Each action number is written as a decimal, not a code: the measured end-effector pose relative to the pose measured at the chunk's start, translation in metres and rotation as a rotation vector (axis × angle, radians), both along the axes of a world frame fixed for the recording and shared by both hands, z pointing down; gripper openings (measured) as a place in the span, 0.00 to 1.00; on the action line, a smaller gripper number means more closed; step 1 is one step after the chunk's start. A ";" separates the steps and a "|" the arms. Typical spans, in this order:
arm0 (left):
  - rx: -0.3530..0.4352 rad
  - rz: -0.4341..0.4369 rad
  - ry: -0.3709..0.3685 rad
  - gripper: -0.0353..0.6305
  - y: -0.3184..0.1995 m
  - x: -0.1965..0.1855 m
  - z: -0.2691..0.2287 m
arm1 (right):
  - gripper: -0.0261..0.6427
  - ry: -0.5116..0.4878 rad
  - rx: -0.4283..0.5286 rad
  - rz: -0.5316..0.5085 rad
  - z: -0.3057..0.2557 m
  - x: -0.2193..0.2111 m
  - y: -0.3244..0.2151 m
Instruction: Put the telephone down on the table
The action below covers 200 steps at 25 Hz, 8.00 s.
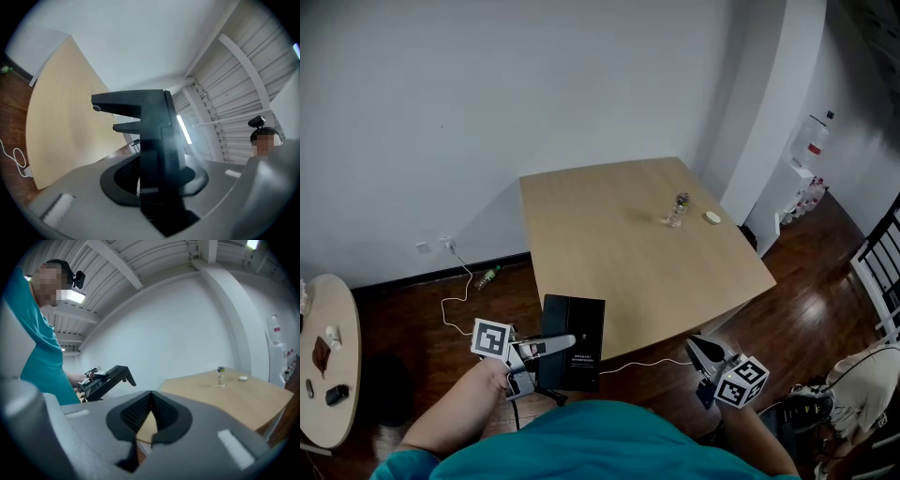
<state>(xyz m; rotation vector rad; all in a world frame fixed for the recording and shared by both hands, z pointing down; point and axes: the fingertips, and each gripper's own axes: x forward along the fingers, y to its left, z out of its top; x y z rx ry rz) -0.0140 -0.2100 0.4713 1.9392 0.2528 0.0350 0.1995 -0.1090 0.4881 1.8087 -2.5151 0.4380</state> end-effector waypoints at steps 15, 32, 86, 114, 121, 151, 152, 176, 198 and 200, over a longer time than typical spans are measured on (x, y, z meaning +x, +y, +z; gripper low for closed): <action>-0.009 -0.086 0.051 0.31 -0.008 0.216 -0.005 | 0.04 0.062 0.002 -0.064 -0.016 0.205 -0.019; -0.060 0.031 0.048 0.31 -0.104 0.367 0.031 | 0.04 0.047 -0.028 0.118 -0.007 0.356 -0.094; 0.077 -0.248 -0.386 0.38 -0.172 0.645 0.262 | 0.04 -0.189 -0.169 0.058 0.110 0.601 -0.094; 0.384 -0.433 -0.243 0.22 -0.129 0.507 0.131 | 0.04 -0.196 -0.099 -0.027 0.087 0.551 -0.102; 0.432 -0.430 -0.114 0.06 -0.109 0.411 0.079 | 0.04 -0.119 -0.118 -0.058 0.076 0.452 -0.105; 0.599 -0.504 -0.064 0.06 0.027 0.014 0.021 | 0.04 0.000 -0.073 -0.192 0.054 0.084 -0.036; 0.608 -0.493 -0.069 0.06 0.028 -0.008 0.020 | 0.04 0.002 -0.068 -0.194 0.052 0.062 -0.036; 0.626 -0.591 -0.156 0.06 0.172 -0.183 0.007 | 0.04 -0.032 -0.074 -0.376 0.060 -0.142 0.072; 0.650 -0.706 -0.078 0.06 0.199 -0.487 0.002 | 0.04 0.104 -0.066 -0.450 0.015 -0.434 0.094; 0.642 -0.721 -0.083 0.06 0.204 -0.499 0.005 | 0.04 0.107 -0.070 -0.466 0.014 -0.446 0.097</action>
